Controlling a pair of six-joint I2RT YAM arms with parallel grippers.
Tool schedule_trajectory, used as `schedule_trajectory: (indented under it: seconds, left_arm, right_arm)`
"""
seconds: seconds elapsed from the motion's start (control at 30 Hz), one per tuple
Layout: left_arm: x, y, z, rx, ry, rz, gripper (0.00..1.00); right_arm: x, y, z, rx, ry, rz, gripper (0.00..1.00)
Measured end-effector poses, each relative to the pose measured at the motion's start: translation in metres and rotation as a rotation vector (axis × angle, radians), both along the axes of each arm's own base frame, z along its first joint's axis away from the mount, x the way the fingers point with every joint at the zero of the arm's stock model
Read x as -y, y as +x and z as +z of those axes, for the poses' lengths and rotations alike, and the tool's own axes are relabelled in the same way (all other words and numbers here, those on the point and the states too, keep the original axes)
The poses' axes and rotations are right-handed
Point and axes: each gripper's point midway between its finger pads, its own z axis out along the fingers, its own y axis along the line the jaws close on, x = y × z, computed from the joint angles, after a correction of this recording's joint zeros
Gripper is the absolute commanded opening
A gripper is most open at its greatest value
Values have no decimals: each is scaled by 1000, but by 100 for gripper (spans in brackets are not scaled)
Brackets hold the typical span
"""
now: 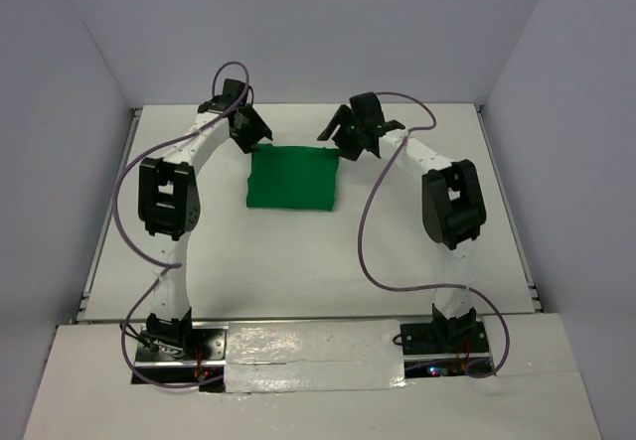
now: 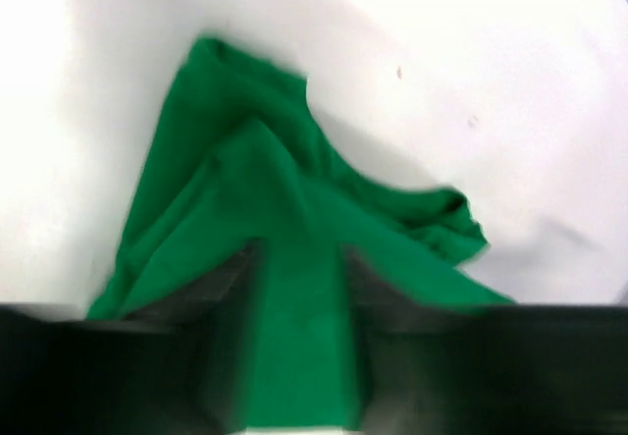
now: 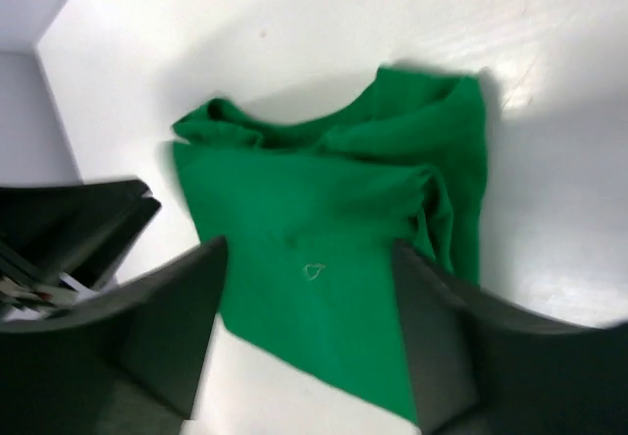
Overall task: Fold and stack the t-shirts
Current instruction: Fold the long partially folded tshirt into a neat square
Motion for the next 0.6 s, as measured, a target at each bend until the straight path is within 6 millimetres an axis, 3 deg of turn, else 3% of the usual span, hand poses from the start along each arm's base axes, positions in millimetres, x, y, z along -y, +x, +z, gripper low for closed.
schedule_trajectory:
  seconds: [0.03,0.1,0.17,0.27,0.33,0.4,0.43,0.47,0.5,0.6]
  left_arm:
    - [0,11,-5,4,7,-4,73]
    - [-1,26,-12,6,13,-3,85]
    - [-7,26,-18,-10,31,7,89]
    - [-20,9,-18,-26,79,22,89]
    - [-31,-11,-8,-26,106,36,89]
    - [-40,-34,13,-4,129,39,88]
    - [-42,-42,25,27,131,41,88]
    - [-44,-52,39,57,133,43,87]
    - [-45,-61,54,96,132,41,87]
    - [-39,-75,86,192,122,15,86]
  right_arm:
    - [0,8,-2,-2,1,-1,84]
    - [1,23,-3,0,3,1,86]
    - [3,29,-1,7,-1,4,85]
    - [13,23,3,19,-24,6,85]
    - [21,6,4,15,-47,15,83]
    - [28,-14,7,11,-69,30,76]
    - [29,-22,12,23,-75,41,57]
    - [30,-30,14,31,-86,57,48]
    - [29,-36,19,40,-91,72,25]
    - [23,-40,27,68,-97,101,0]
